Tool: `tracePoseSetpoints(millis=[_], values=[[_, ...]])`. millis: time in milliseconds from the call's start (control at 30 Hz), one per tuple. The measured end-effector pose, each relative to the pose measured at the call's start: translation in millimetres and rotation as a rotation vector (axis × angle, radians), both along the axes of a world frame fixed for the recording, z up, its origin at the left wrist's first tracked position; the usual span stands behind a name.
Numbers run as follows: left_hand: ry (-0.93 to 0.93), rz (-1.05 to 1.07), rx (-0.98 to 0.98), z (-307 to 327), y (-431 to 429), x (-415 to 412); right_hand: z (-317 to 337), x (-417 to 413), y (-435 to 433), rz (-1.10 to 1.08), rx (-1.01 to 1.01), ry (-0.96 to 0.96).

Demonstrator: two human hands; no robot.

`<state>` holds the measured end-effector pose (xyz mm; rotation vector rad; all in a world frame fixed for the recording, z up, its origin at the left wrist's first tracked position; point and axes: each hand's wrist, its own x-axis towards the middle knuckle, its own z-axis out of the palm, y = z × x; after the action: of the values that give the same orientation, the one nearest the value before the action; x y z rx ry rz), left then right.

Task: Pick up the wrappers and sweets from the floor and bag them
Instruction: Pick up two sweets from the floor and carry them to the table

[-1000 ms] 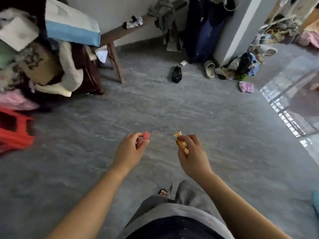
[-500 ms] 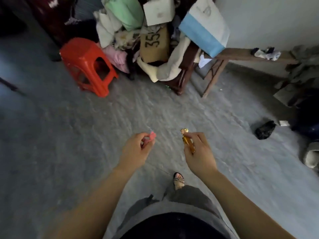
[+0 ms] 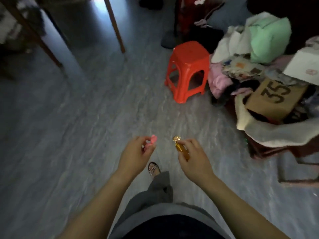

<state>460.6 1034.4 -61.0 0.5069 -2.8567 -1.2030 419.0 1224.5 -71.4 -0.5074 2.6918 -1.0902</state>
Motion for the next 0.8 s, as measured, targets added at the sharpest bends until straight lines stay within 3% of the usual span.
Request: tracePoseSetpoints(millis=[267, 533, 800], values=[[0.09, 0.184, -0.064, 31.4, -162.9, -144.5, 28.8, -175.6, -151.8, 0.216, -0.048, 0.105], [-0.017, 0.285, -0.006, -6.6, -253.0, -235.3, 3.0, -301.6, -253.4, 0.283, -0.051, 0.043], [-0.071, 0.351, 0.001, -2.6, -381.1, -426.0, 12.0, -517.2, -394.9, 0.33, -0.033, 0.084]])
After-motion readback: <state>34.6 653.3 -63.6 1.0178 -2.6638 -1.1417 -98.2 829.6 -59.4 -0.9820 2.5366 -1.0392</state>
